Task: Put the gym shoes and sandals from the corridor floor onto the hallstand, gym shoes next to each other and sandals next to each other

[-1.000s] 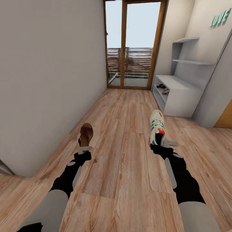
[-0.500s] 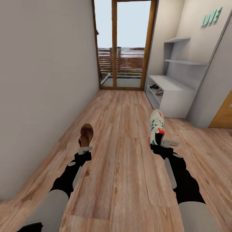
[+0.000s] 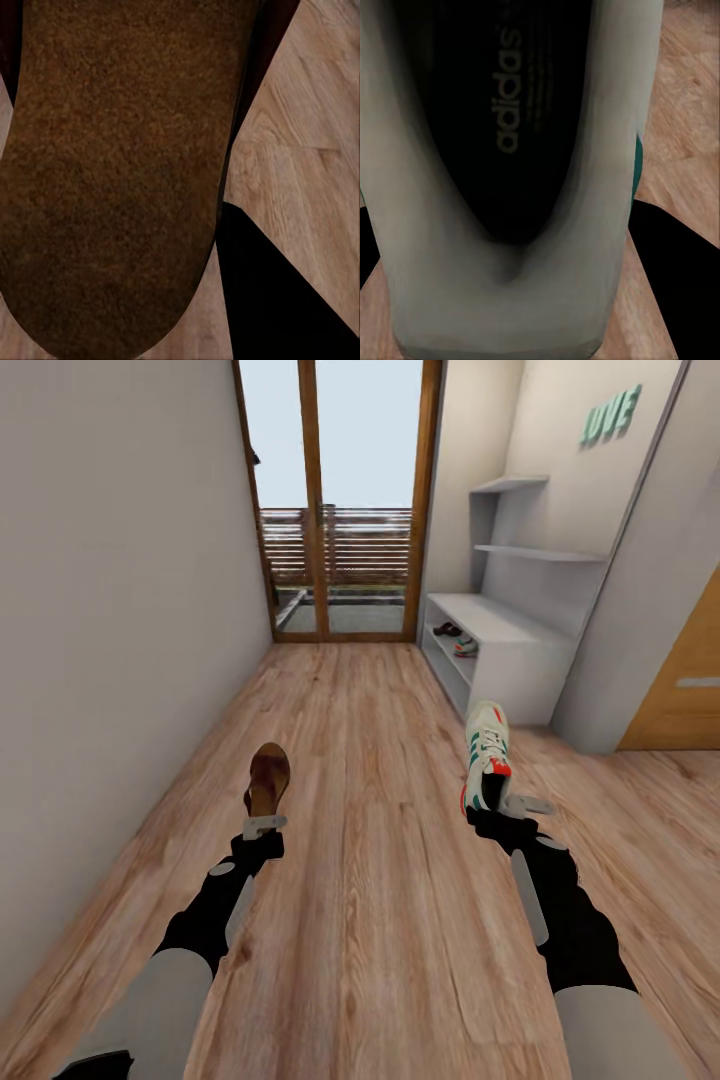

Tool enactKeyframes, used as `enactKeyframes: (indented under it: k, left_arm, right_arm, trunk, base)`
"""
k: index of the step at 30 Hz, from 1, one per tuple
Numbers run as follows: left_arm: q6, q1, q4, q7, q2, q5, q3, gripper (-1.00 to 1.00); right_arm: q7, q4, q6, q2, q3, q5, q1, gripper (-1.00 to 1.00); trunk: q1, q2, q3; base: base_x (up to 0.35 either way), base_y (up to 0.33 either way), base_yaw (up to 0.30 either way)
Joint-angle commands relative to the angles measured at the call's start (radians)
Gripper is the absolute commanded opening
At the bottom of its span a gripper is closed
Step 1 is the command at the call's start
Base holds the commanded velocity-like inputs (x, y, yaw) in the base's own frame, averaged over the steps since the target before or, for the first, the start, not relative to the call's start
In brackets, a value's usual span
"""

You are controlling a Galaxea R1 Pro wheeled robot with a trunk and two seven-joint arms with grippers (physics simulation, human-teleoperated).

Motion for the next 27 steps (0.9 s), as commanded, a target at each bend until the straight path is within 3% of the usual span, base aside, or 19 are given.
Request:
enactKeyframes:
  k: [1,27]
  left_arm:
    - [0.005,0.000,-0.002,-0.006,-0.001,-0.013,0.006,-1.00]
    - [0.005,-0.001,-0.002,-0.006,-0.001,-0.013,0.006,-1.00]
  right_arm:
    - [-0.006,-0.002,0.005,0.001,-0.001,-0.008,-0.001,-1.00]
    - [-0.004,0.001,0.004,0.001,0.000,-0.007,-0.001,-1.00]
  trunk:
    - [0.000,0.000,-0.001]
    - [0.000,0.000,0.005]
  base:
    - [0.324,0.177,-0.019]
    - [0.323,0.155,-0.039]
